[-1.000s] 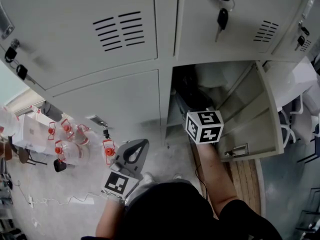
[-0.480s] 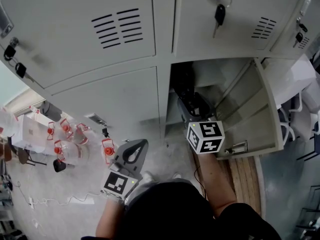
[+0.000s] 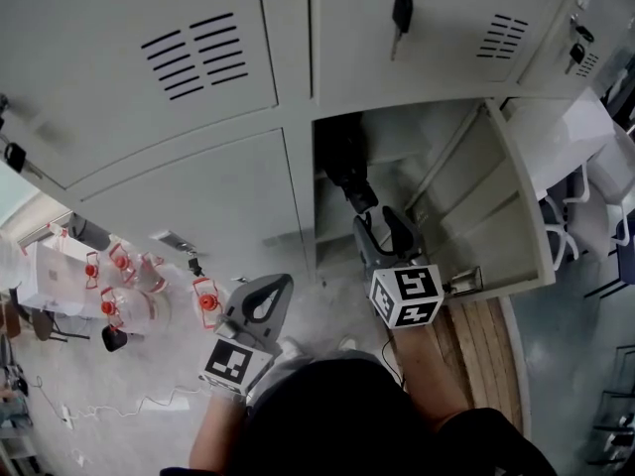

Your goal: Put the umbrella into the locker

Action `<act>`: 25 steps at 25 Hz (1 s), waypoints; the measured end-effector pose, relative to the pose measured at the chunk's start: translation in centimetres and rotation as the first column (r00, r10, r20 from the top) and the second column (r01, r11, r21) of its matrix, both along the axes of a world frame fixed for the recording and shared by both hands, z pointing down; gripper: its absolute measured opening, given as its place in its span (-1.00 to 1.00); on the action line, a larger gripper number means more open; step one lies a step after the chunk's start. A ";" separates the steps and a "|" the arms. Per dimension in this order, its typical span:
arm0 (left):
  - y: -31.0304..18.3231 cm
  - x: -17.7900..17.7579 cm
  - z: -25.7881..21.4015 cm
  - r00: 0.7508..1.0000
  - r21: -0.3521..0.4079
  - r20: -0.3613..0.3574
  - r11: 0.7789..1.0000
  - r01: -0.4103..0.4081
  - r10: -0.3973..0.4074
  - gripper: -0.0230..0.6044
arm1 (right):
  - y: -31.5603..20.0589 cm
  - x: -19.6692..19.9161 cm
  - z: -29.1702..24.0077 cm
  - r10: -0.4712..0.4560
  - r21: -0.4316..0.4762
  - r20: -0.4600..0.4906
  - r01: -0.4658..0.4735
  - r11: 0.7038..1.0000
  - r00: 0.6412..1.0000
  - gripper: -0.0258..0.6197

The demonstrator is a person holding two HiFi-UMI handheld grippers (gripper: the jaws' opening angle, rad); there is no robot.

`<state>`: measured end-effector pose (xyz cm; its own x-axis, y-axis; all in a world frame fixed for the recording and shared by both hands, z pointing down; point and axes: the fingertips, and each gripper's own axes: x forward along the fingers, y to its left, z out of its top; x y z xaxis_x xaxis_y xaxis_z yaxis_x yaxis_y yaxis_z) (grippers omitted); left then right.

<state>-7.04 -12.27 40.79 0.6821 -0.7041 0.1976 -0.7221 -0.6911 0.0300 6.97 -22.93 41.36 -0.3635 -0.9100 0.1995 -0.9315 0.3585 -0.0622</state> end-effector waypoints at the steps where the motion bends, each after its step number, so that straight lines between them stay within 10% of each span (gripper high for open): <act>1: 0.0 0.0 0.0 1.000 -0.001 -0.002 1.000 0.000 0.000 -0.91 | 0.2 0.1 -0.2 0.004 0.009 0.000 -0.004 1.000 1.000 -0.29; 9: -0.2 -0.5 0.2 1.000 -0.006 -0.005 1.000 0.010 -0.010 -0.91 | 0.5 -0.9 -1.0 -0.014 0.054 -0.032 0.016 0.998 0.999 -0.73; 25: -0.7 -2.1 0.3 0.999 -0.007 -0.002 0.999 0.051 -0.051 -0.91 | -4.3 -1.5 -2.2 -0.003 0.063 -0.031 0.005 0.998 1.000 -0.74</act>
